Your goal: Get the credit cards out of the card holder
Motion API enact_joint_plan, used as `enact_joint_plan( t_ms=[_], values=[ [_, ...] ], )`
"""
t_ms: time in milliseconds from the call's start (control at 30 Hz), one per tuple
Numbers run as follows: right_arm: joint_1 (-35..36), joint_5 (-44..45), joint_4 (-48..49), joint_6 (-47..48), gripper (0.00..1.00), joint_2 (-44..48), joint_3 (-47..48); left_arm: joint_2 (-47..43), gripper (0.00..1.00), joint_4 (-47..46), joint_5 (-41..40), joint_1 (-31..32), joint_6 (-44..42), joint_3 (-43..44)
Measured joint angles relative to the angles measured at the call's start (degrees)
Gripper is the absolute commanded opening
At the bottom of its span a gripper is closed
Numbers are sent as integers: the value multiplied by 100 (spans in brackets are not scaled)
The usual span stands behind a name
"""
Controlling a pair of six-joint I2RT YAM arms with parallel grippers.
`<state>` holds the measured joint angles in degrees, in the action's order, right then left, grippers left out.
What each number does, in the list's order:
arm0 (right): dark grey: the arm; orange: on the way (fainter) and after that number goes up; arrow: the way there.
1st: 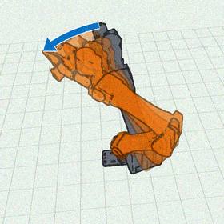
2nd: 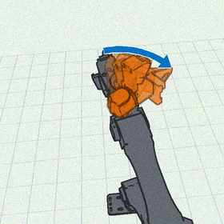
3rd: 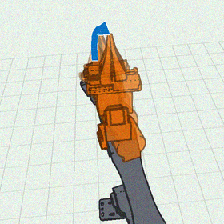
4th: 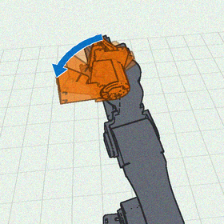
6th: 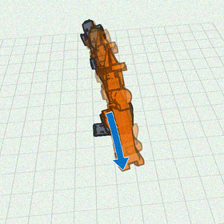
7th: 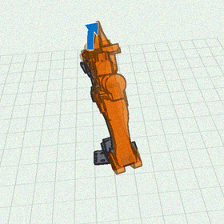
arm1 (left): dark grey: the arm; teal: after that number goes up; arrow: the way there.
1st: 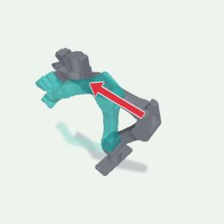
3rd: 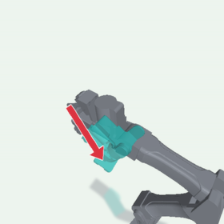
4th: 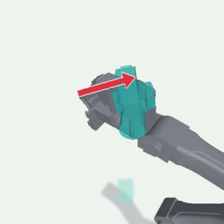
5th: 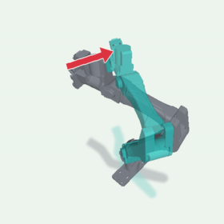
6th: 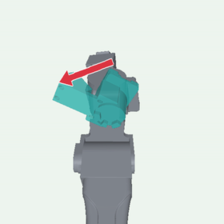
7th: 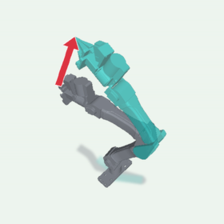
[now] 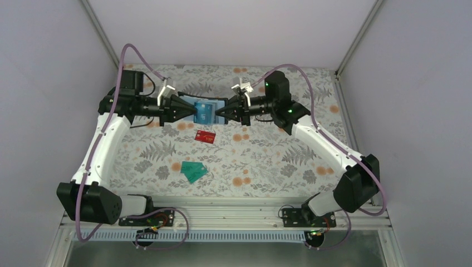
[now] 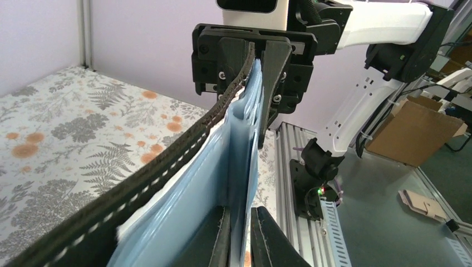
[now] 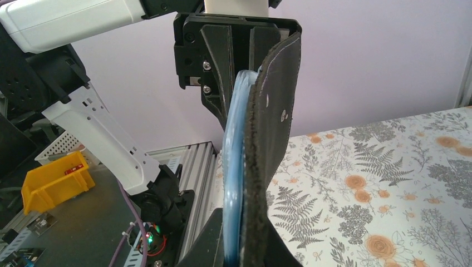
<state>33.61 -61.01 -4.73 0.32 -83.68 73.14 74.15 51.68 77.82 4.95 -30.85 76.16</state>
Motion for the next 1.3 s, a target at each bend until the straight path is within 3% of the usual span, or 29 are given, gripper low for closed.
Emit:
enact_joint_plan(
  t_ms=[67,367,467,800,967,1067,1300],
  values=[
    [-33,-15,-31,7,4,9,0,0,3,-20,0,-35,4,0],
    [-55,-50,-76,37,4,13,-4,0,3,-61,52,-33,46,-39],
    [-55,-61,-76,39,4,13,-4,0,24,-70,70,-33,26,-48],
    [-59,-271,-184,195,4,28,-4,68,19,-87,140,17,70,-87],
    [-59,-286,-221,236,4,61,-4,72,26,-92,146,107,72,-87],
    [-63,-286,-221,238,4,63,-4,72,37,-111,142,155,79,-87],
    [-74,-264,-260,291,4,63,-4,74,40,-44,-140,184,133,37]
  ],
)
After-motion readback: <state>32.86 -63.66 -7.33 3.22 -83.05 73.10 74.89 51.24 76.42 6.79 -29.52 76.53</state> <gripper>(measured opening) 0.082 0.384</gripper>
